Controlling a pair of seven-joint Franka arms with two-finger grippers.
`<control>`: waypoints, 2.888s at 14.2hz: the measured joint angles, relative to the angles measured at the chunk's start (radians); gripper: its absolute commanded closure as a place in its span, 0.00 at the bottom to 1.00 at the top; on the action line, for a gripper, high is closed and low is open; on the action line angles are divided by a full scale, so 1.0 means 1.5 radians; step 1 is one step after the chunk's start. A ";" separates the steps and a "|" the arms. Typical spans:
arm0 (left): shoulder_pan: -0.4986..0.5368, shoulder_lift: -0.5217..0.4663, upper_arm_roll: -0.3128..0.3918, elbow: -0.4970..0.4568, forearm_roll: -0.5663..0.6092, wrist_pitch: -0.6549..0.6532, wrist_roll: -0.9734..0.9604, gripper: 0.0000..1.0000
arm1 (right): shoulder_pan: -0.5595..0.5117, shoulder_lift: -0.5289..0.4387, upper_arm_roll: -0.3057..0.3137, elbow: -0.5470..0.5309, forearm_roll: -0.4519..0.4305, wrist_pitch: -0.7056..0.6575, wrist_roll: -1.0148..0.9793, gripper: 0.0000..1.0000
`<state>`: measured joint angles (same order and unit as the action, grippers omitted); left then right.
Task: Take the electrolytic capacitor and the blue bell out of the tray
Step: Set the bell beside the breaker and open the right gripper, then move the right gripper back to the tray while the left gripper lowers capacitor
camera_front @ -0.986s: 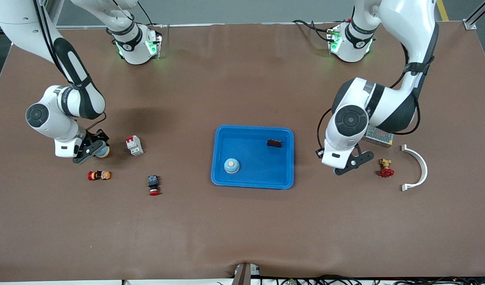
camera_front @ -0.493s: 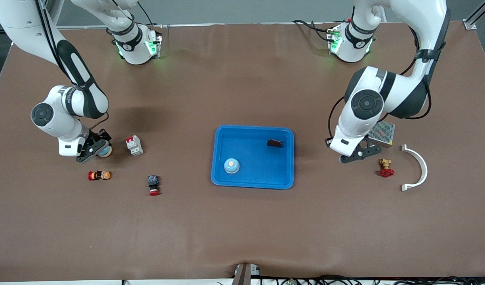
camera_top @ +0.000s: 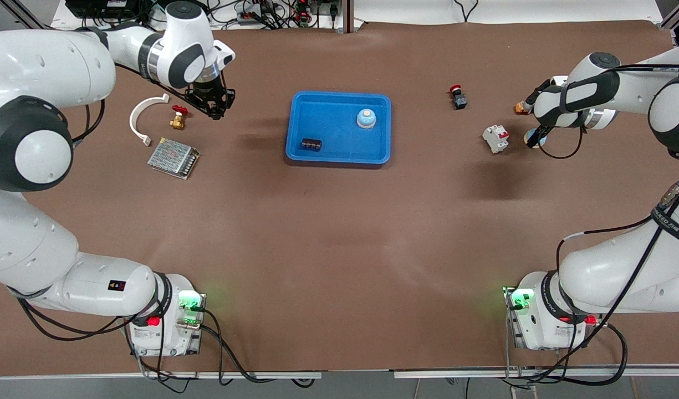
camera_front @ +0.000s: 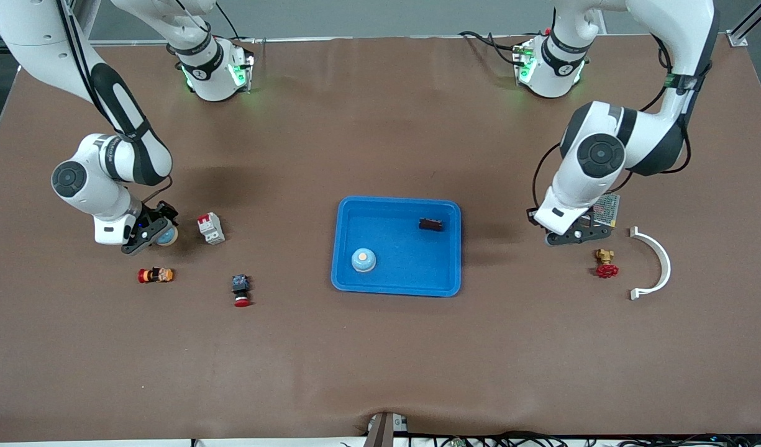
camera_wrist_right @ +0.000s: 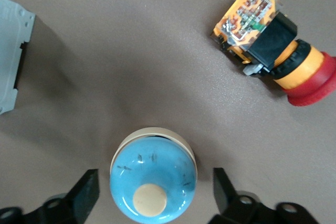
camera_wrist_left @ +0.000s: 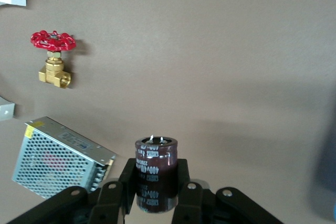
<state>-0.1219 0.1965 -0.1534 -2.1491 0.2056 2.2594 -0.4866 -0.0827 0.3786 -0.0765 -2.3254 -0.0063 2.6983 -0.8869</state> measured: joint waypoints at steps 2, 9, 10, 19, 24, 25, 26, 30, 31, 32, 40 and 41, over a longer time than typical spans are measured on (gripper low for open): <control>0.005 -0.005 0.000 -0.013 -0.004 0.007 0.026 1.00 | 0.000 -0.003 0.000 0.004 0.000 -0.008 0.001 0.00; 0.017 -0.007 -0.002 -0.115 -0.011 0.195 0.035 1.00 | 0.001 -0.067 0.002 0.205 0.014 -0.368 0.050 0.00; 0.025 -0.007 -0.002 -0.134 -0.011 0.230 0.035 1.00 | 0.004 -0.072 0.004 0.248 0.015 -0.417 0.075 0.00; 0.033 -0.003 -0.003 -0.181 -0.011 0.306 0.035 1.00 | 0.211 -0.071 0.018 0.469 0.017 -0.606 0.555 0.00; 0.033 0.006 -0.004 -0.209 -0.011 0.342 0.035 1.00 | 0.283 -0.057 0.017 0.475 0.063 -0.565 0.738 0.00; 0.033 0.009 -0.004 -0.210 -0.011 0.345 0.035 1.00 | 0.296 -0.050 0.017 0.476 0.070 -0.551 0.770 0.00; 0.033 0.013 -0.004 -0.212 -0.011 0.351 0.035 1.00 | 0.313 -0.042 0.017 0.477 0.070 -0.536 0.806 0.00; 0.034 0.030 -0.003 -0.219 -0.011 0.383 0.035 1.00 | 0.387 -0.002 0.017 0.480 0.071 -0.478 0.934 0.00; 0.034 0.036 -0.003 -0.223 -0.011 0.396 0.035 1.00 | 0.396 0.009 0.017 0.483 0.072 -0.466 0.953 0.00; 0.034 0.041 -0.003 -0.226 -0.011 0.409 0.035 1.00 | 0.402 0.022 0.017 0.490 0.072 -0.457 0.968 0.00; 0.047 0.055 -0.003 -0.231 -0.010 0.428 0.046 1.00 | 0.455 0.141 0.017 0.573 0.073 -0.390 1.092 0.00; 0.050 0.056 -0.003 -0.231 -0.010 0.428 0.047 1.00 | 0.458 0.153 0.017 0.580 0.073 -0.376 1.100 0.00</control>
<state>-0.0476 0.2799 -0.1581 -2.4951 0.1906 2.9018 -0.4160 0.6046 0.6075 -0.0518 -1.4556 0.1031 2.1339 0.7632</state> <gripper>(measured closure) 0.656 0.000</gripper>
